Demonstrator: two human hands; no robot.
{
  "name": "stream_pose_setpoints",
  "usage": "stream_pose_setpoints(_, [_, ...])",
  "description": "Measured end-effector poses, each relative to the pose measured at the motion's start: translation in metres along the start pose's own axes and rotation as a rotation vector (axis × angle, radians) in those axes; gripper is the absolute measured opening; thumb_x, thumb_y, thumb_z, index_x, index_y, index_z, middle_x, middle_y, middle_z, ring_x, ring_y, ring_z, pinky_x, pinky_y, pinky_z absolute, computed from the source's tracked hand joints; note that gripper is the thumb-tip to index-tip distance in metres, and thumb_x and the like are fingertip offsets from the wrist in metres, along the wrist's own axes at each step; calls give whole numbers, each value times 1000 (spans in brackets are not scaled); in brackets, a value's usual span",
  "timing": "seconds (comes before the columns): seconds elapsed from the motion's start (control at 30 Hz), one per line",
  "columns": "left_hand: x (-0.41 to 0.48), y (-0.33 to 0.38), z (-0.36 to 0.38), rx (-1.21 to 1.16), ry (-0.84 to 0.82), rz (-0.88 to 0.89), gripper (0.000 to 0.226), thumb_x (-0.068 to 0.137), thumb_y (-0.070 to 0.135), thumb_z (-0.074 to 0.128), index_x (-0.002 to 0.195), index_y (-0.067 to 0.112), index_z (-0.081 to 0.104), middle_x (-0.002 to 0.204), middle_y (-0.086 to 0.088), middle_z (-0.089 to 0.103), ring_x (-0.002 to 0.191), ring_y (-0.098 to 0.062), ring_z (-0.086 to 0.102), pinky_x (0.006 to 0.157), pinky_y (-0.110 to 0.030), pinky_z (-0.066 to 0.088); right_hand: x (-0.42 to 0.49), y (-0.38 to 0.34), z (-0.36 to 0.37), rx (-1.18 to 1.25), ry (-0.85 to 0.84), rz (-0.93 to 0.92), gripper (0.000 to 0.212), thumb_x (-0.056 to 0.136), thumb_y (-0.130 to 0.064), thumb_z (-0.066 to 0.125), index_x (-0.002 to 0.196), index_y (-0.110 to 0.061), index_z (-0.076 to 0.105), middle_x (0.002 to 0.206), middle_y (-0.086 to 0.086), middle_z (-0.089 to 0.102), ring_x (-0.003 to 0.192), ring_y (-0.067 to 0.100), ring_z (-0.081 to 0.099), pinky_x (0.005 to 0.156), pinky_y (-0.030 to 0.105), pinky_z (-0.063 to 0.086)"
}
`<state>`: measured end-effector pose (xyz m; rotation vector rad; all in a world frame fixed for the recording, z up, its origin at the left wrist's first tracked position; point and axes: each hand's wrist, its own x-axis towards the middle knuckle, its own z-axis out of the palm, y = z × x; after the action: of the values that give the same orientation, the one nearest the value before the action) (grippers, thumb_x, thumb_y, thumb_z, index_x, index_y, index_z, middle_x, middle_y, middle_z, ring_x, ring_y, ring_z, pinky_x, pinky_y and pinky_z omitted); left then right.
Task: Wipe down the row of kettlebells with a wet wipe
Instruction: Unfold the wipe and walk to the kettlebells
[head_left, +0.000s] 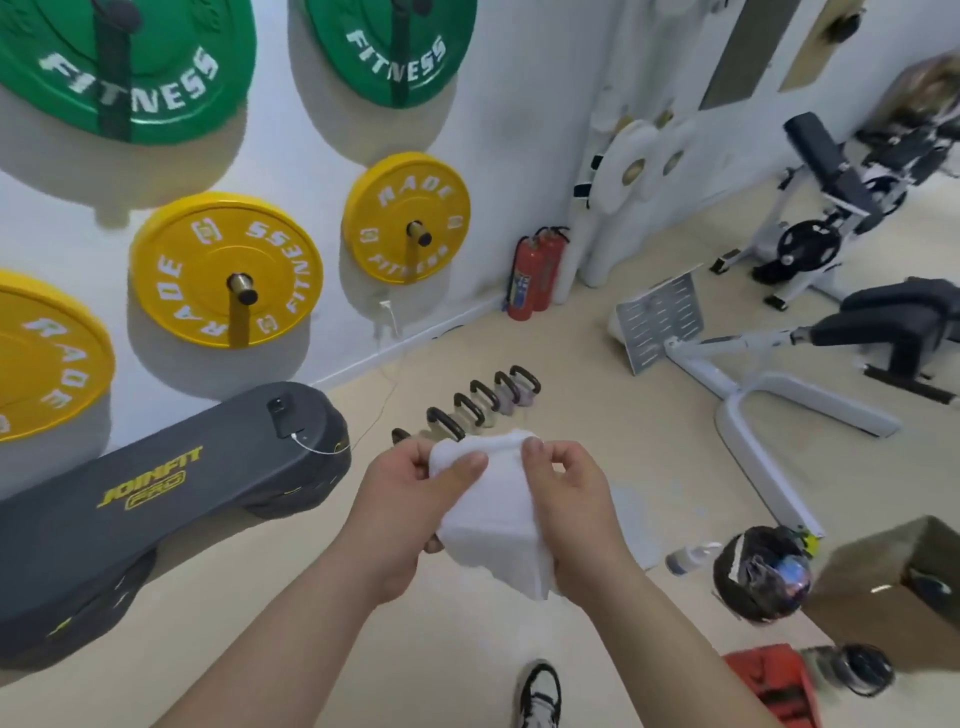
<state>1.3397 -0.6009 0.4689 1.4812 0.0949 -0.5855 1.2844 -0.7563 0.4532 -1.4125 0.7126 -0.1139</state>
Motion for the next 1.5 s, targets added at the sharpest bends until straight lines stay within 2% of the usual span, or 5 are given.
stream_pose_setpoints(0.3, [147,41,120,-514,-208,-225,37,94,27,67,126,9,73,128,-17,71,122,-32,67,112,-50,44,178,-66,-53,194,-103,102,40,101,-48,63,114,-10,65,110,21,77,102,42,76,95,61,58])
stream_pose_setpoints(0.5, [252,76,115,-356,-45,-130,32,105,25,56,131,8,65,125,-17,72,119,-33,68,112,-52,45,292,-92,-26,67,-278,157,77,76,-71,77,118,-8,63,109,15,77,98,34,76,91,52,60])
stream_pose_setpoints(0.6, [311,103,97,-221,38,-103,28,103,30,60,121,11,68,115,-14,76,110,-32,73,107,-54,50,351,-106,2,-29,-345,139,60,79,-49,88,118,-12,62,84,4,68,71,19,66,59,28,49])
stream_pose_setpoints(1.23, [626,214,109,279,184,231,46,96,33,67,78,4,36,72,-2,37,63,-12,35,53,-22,29,646,-216,79,-406,-188,88,27,86,-15,56,62,-8,48,55,10,54,48,26,47,50,31,36])
stream_pose_setpoints(1.5, [752,195,167,304,496,262,51,98,39,65,74,9,30,70,2,25,61,-12,27,53,-23,26,822,-213,36,78,-342,475,38,102,-8,43,124,-2,73,111,14,78,94,26,75,90,38,58])
